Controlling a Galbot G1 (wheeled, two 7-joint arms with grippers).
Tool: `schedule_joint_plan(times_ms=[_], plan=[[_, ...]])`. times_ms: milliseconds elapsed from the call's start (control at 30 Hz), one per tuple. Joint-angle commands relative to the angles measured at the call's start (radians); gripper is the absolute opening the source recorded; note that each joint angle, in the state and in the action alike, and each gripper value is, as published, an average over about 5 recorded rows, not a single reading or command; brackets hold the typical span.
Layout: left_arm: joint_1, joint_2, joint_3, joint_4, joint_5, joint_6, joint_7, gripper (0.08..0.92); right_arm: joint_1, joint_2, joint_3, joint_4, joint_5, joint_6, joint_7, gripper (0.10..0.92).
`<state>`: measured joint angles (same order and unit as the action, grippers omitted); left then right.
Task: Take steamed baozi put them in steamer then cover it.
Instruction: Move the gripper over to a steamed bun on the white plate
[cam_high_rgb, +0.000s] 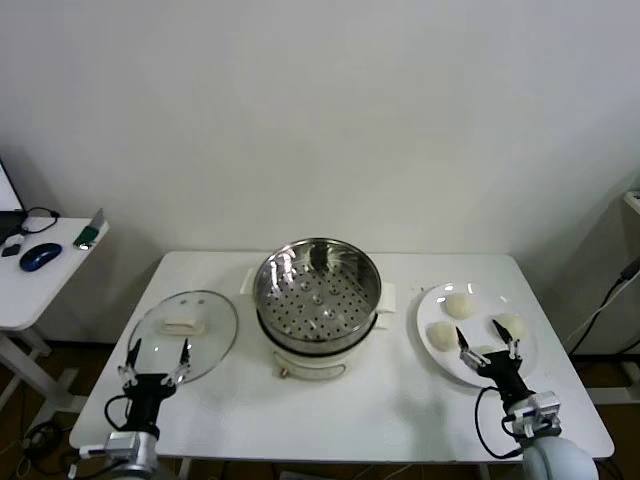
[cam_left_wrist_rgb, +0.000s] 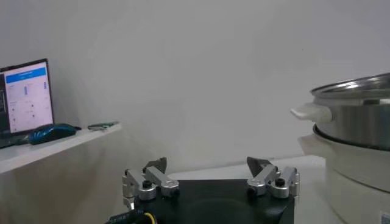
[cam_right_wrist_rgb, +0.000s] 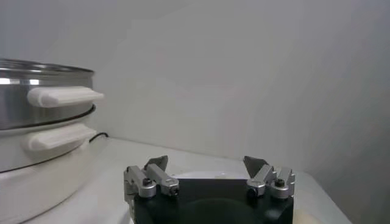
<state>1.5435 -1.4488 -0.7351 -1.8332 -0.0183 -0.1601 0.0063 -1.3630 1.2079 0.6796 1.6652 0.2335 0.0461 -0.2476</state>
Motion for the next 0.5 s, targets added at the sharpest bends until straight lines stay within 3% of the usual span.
schedule_joint_plan(times_ms=[33,267,500], plan=[[0.005,0.002,0.007,-0.002,0.016,-0.013,-0.012,0.823,0.065,-0.069,-0.007,-0.005,-0.027,-0.06,-0.039,0.823],[0.012,0.014,0.022,-0.014,0.021,-0.013,-0.016,0.823,0.237,-0.395,-0.119,-0.064,-0.083,-0.263,-0.335,0.823],[0.017,0.02,0.027,-0.017,0.021,-0.02,-0.015,0.823,0.615,-0.65,-0.461,-0.285,-0.253,-0.239,-0.724,0.823]])
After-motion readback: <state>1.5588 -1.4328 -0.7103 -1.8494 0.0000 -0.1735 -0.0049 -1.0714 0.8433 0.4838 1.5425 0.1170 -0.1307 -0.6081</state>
